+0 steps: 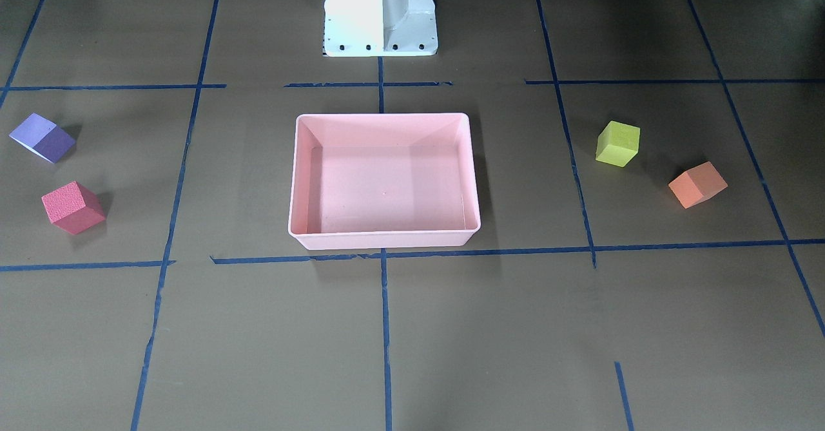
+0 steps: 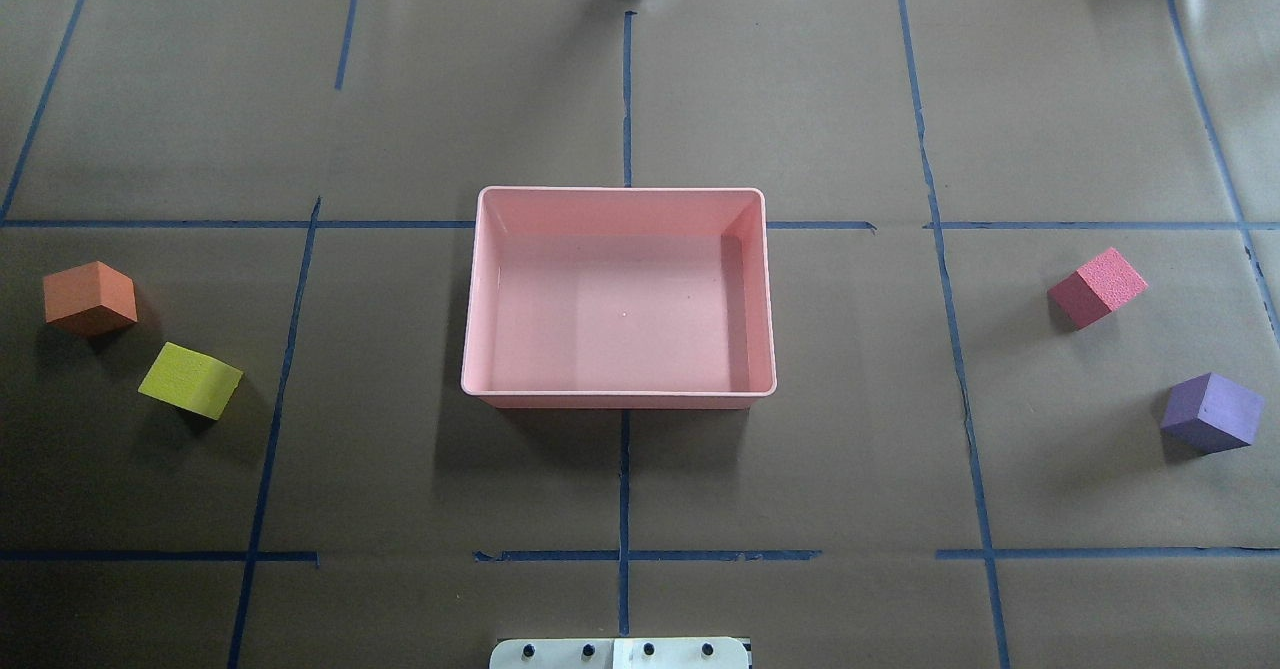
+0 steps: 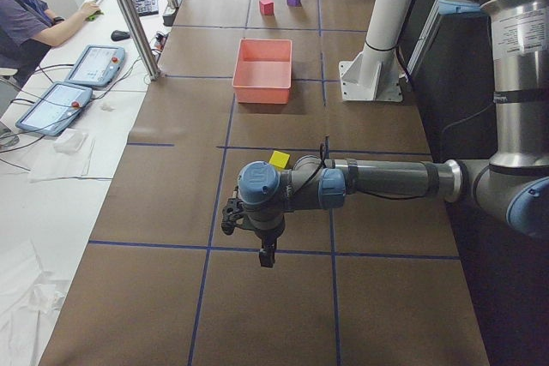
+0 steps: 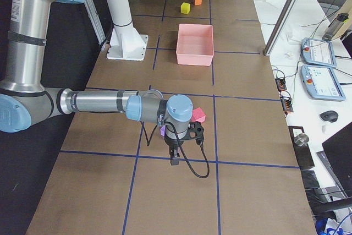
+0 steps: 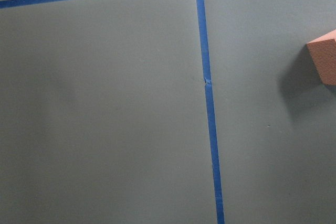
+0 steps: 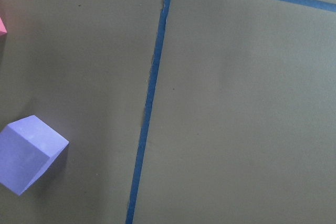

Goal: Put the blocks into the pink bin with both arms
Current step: 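Move the right gripper down onto the pink cube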

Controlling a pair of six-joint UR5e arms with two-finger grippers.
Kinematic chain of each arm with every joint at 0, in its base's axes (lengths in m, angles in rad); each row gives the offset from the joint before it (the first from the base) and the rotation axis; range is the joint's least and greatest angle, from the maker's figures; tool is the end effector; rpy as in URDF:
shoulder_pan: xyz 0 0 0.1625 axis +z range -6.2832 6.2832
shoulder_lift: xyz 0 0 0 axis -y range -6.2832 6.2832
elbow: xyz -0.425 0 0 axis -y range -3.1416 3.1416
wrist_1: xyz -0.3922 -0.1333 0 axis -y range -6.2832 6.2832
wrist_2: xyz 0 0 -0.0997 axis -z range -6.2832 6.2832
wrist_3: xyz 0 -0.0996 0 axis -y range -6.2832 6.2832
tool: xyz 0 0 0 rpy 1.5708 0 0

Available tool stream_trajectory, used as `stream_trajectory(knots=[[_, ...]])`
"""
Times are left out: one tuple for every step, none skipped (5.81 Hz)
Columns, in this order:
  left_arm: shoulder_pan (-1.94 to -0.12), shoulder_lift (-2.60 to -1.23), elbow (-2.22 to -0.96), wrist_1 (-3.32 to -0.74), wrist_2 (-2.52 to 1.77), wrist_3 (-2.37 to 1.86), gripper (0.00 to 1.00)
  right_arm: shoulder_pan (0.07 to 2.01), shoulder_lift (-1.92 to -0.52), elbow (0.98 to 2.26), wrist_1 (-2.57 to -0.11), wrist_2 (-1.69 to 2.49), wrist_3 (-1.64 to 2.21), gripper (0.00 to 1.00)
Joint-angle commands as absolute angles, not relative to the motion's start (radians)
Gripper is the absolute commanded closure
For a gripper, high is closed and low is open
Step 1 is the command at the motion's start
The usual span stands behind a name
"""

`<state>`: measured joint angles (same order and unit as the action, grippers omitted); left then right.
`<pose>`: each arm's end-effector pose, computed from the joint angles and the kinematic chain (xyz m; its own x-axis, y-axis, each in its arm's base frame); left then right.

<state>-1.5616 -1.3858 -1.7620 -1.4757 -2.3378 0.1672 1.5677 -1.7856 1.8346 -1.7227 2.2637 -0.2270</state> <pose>-0.0604 -0.4075 0.6581 0.7090 0.1115 -0.6964 -0.1289 0.9913 0.0275 0.0685 -0.3927 0.6450 0.7492 -0.1623 0.6422 0.1762 0.9834 0.0429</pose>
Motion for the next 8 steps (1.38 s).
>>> stream_trajectory(knots=[[-1.562,-1.382,-1.763,-1.483,-2.335,0.172,0.00,1.566,-1.786,1.835,-1.721,2.267,-0.227,0.00],[-1.562,-1.384,-1.763,-1.483,-2.339,0.173,0.00,1.563,-1.779,1.865,-1.720,2.266,-0.226,0.00],[-1.562,-1.384,-1.763,-1.483,-2.341,0.173,0.00,1.542,-1.716,1.876,-1.721,2.264,-0.225,0.00],[-1.562,-1.384,-1.761,-1.483,-2.341,0.172,0.00,1.505,-1.590,1.840,-1.724,2.264,-0.221,0.00],[-1.562,-1.384,-1.761,-1.483,-2.338,0.172,0.00,1.456,-1.576,1.848,-1.700,2.275,-0.216,0.00],[-1.563,-1.378,-1.763,-1.479,-2.341,0.172,0.00,1.374,-1.577,1.836,-1.542,2.292,-0.212,0.00],[-1.563,-1.378,-1.763,-1.476,-2.342,0.172,0.00,1.279,-1.562,1.800,-1.461,2.289,-0.137,0.00],[-1.562,-1.378,-1.763,-1.476,-2.342,0.172,0.00,1.206,-1.539,1.771,-1.383,2.284,0.015,0.00]])
